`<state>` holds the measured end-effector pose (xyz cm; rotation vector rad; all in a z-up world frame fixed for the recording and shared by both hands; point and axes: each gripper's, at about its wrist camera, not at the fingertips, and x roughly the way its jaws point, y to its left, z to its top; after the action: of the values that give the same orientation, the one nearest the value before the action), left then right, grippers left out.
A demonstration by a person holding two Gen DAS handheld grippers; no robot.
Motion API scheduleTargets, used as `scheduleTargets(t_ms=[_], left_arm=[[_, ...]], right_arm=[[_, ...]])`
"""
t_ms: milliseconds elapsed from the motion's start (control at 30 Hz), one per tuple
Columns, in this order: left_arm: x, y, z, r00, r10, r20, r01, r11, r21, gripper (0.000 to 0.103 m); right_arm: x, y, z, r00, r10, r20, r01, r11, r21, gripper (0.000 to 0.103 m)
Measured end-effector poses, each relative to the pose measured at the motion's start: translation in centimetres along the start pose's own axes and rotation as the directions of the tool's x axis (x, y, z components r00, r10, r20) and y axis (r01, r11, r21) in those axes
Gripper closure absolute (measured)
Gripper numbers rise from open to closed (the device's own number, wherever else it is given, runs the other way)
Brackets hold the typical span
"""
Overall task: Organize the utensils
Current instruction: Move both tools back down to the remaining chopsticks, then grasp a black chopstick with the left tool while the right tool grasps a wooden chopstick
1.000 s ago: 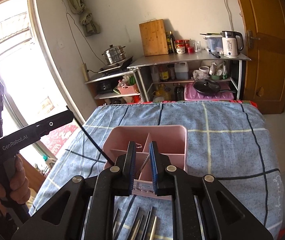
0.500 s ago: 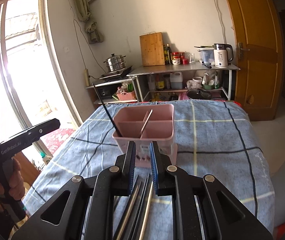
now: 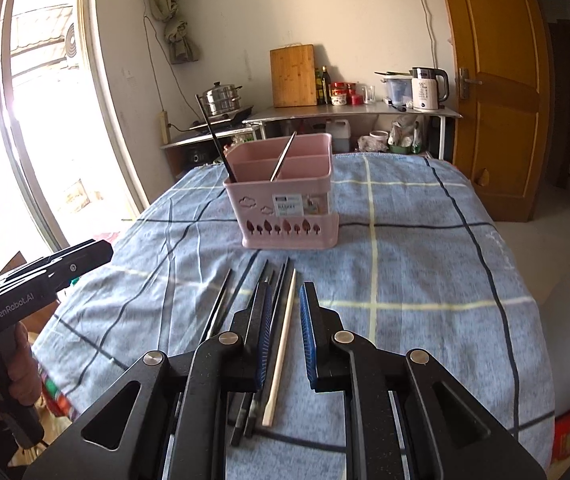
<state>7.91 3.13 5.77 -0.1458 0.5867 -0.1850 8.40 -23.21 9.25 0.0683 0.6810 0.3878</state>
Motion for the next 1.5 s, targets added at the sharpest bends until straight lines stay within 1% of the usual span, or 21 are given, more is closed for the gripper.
scheduleTargets(t_ms=[133,300,467,600,800,1033,1167,1233,1267,1500], left_arm=[[0.2,-0.4,-1.1,1.0,-0.012,-0.026,0.013,1.0,0.013,0.065],[0.6,-0.4,-1.8,0.999,-0.018,-0.049,0.018,1.0,0.001,0.065],[1.3,-0.2,-2.0,0.998,-0.014,-0.066,0.014,1.0,-0.007,0.065],[2.6,0.2,-2.1,0.995,-0.001,-0.097,-0.001,1.0,-0.02,0.065],[6.0,1.2,-1.8,0.987,0.035,-0.155,-0.041,0.999,-0.032,0.066],[11.1,1.6,-0.5,0.976,0.017,-0.219,-0.026,0.999,-0.035,0.068],[14.0,1.8,-0.3,0.966,0.025,-0.257,-0.034,0.999,-0.029,0.072],[15.4,2.0,-0.2,0.961,0.018,-0.277,-0.029,0.999,-0.036,0.074],[16.0,2.1,-0.1,0.958,0.02,-0.287,-0.032,0.999,-0.038,0.076],[18.4,2.5,0.0,0.946,0.016,-0.324,-0.035,0.998,-0.052,0.076]], right_arm=[[0.1,-0.1,-1.0,1.0,-0.002,-0.019,0.002,1.0,0.0,0.088],[0.5,-0.1,-1.5,0.999,-0.002,-0.034,0.002,1.0,-0.001,0.088],[1.1,0.0,-1.6,0.999,-0.001,-0.047,0.001,1.0,-0.004,0.088],[1.9,0.1,-1.9,0.998,0.002,-0.063,-0.003,1.0,-0.004,0.088],[3.6,0.3,-1.8,0.996,0.008,-0.092,-0.008,1.0,-0.005,0.088],[6.6,0.1,-1.3,0.991,0.009,-0.132,-0.01,1.0,-0.005,0.088],[8.7,0.0,-0.8,0.987,0.011,-0.16,-0.013,1.0,-0.011,0.088],[9.9,-0.2,-0.7,0.984,0.012,-0.178,-0.014,1.0,-0.009,0.088],[10.6,-0.3,-0.6,0.982,0.012,-0.189,-0.013,1.0,-0.007,0.088],[14.3,-0.9,-0.1,0.97,0.006,-0.244,-0.006,1.0,0.0,0.088]])
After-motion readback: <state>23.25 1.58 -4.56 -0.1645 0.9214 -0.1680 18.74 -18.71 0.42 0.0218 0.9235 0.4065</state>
